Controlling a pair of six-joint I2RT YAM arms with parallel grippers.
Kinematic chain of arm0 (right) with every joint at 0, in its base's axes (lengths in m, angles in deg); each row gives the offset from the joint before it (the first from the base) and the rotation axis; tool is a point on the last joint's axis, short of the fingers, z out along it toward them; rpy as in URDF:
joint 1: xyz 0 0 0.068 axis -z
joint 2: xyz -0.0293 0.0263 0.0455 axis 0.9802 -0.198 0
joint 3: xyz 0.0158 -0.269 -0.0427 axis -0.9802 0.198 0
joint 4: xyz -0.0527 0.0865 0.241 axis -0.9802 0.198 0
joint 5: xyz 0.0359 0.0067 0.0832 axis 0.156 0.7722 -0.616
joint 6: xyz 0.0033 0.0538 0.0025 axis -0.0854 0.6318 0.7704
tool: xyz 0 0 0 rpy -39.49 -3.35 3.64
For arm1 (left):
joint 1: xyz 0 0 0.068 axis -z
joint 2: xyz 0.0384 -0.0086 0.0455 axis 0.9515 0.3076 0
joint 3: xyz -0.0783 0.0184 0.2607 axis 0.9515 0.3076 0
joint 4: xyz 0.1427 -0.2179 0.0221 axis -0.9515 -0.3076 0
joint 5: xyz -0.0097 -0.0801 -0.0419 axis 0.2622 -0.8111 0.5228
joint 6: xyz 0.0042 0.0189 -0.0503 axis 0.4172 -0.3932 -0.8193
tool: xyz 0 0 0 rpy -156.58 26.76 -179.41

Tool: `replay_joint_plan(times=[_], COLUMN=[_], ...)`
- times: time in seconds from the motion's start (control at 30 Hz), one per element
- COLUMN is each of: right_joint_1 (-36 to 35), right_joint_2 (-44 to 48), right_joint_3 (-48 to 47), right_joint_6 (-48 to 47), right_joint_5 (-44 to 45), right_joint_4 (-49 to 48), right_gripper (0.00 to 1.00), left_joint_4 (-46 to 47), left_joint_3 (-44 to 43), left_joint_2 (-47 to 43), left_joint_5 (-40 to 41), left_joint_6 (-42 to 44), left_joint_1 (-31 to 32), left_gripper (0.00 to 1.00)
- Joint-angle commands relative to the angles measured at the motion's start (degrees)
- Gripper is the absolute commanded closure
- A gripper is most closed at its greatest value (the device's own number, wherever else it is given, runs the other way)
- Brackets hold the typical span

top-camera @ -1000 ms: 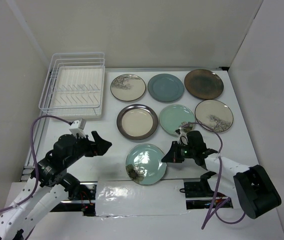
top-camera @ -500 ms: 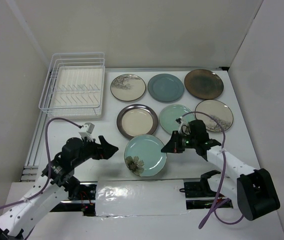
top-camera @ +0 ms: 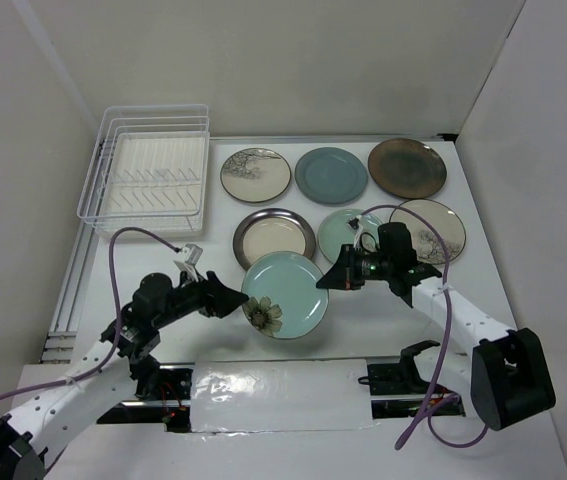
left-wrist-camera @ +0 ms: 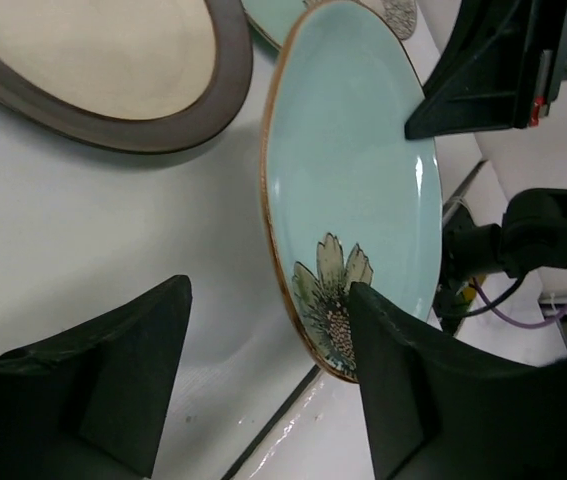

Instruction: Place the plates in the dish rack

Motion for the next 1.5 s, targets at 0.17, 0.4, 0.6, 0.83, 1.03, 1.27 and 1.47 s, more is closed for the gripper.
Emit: replay_joint_plan(times=[0.17,0.4,0.6,0.83,1.03,1.27,1.47], right_joint_1=[0.29,0.29,0.29,0.29,0.29,-0.23,-0.23], right_joint_2=[0.43,0.43,0.43,-0.10,-0.63,-1.15,-1.15], right_joint_3=[-4.19,-3.66,-3.13,-3.13,-3.13,-2.60,-3.30], right_joint_6=[3.19,3.73,4.26,4.78,5.31,5.31,3.82], right_joint_5=[-5.76,-6.28,-6.28,-6.28,-6.81,-5.06,-1.82], right_joint_4=[-5.39,-7.59,-9.25,-10.31,-11.98,-11.98,-8.83], right_gripper=[1.00,1.00,1.00,1.00,1.00,0.95,0.58], left_joint_4=[12.96,17.18,21.57,25.09,26.94,25.99,18.35], left_joint_3=[0.47,0.47,0.47,0.47,0.47,-1.20,-3.04], left_joint_2=[6.79,9.77,14.25,18.39,20.15,20.68,16.39], left_joint_5=[-6.34,-7.39,-8.01,-10.21,-11.35,-12.40,-9.16], left_joint_6=[-2.85,-5.22,-6.98,-8.13,-9.18,-9.71,-8.57], left_joint_1=[-0.17,-0.17,-0.17,-0.17,-0.17,0.35,0.35], left_gripper=[0.30,0.34,0.37,0.46,0.62,0.98,1.00])
